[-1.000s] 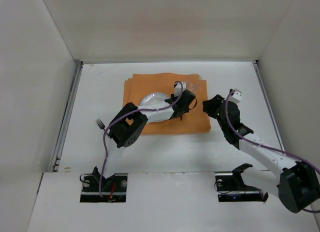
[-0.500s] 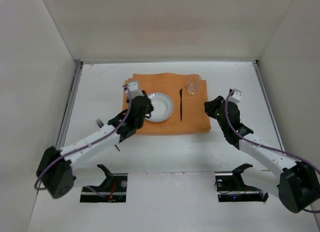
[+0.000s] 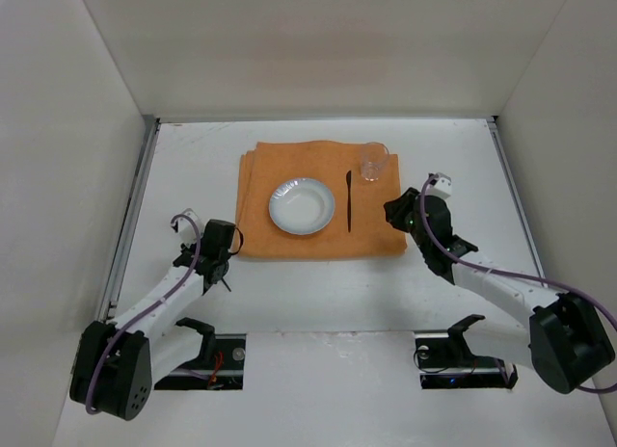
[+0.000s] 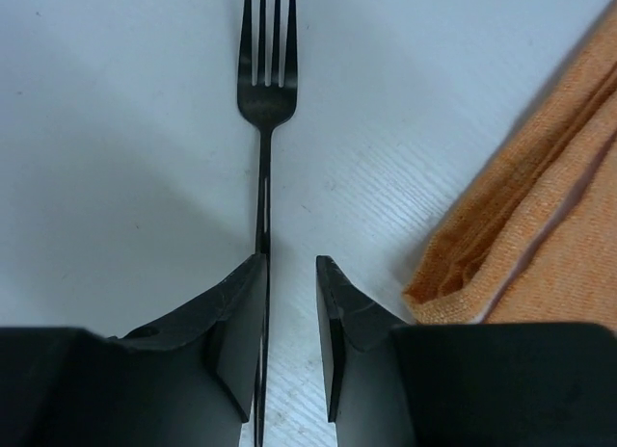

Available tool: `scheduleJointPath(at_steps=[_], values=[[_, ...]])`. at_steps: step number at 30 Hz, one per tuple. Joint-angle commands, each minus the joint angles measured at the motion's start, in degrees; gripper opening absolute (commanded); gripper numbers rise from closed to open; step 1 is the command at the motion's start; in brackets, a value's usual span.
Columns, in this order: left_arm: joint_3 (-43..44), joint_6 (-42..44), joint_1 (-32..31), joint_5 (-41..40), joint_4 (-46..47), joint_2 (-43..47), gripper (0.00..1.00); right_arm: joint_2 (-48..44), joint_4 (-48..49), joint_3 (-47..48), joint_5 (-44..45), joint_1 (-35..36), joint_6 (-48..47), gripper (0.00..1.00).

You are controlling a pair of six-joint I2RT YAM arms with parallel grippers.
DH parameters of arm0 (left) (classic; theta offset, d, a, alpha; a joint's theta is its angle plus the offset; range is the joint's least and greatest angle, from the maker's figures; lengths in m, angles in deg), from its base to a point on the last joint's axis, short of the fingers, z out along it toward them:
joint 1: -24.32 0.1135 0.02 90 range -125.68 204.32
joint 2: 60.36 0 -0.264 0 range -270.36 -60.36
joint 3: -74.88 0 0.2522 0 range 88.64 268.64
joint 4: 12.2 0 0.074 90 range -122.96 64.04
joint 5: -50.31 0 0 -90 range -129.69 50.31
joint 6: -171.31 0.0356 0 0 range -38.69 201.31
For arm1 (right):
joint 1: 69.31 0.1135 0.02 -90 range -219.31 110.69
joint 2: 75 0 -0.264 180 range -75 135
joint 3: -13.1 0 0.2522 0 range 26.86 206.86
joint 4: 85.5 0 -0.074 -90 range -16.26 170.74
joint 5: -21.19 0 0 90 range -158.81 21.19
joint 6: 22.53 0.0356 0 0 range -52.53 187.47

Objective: Set the dinner table for one person

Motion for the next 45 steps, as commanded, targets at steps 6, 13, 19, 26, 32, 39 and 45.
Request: scheduleJointPath(at_steps=[6,13,19,26,32,39,45], values=[[-1.92,-2.47,2.44,2.93,1.80,-3.52,0.24,1.00,3.09,2.04,-0.80,0.90,-0.99,0.32],[-3.42,-3.09,4.46,6.45,4.70,-5.63,0.23,0.56,3.09,1.95,-0.80,0.90,-1.08,0.32],[-4.21,-2.47,5.78,8.30,5.85,-5.12,0.04,0.47,2.92,1.87,-0.63,0.73,-1.08,0.32],[2.63,5.68,1.67,3.57,-1.00,4.20,0.01,0.64,3.00,1.78,-0.80,0.90,-1.08,0.33],[13.09,16.14,-8.53,-1.29,0.29,-0.16,0.02,0.99,3.09,1.87,-0.80,0.90,-0.99,0.33],[21.27,29.86,-11.10,7.75,14.01,-17.92,0.04,1.00,3.09,1.87,-0.54,0.90,-1.08,0.33],[27.25,34.34,-9.16,13.83,19.29,-29.44,0.05,0.91,3.09,1.87,-0.45,0.90,-1.08,0.33]])
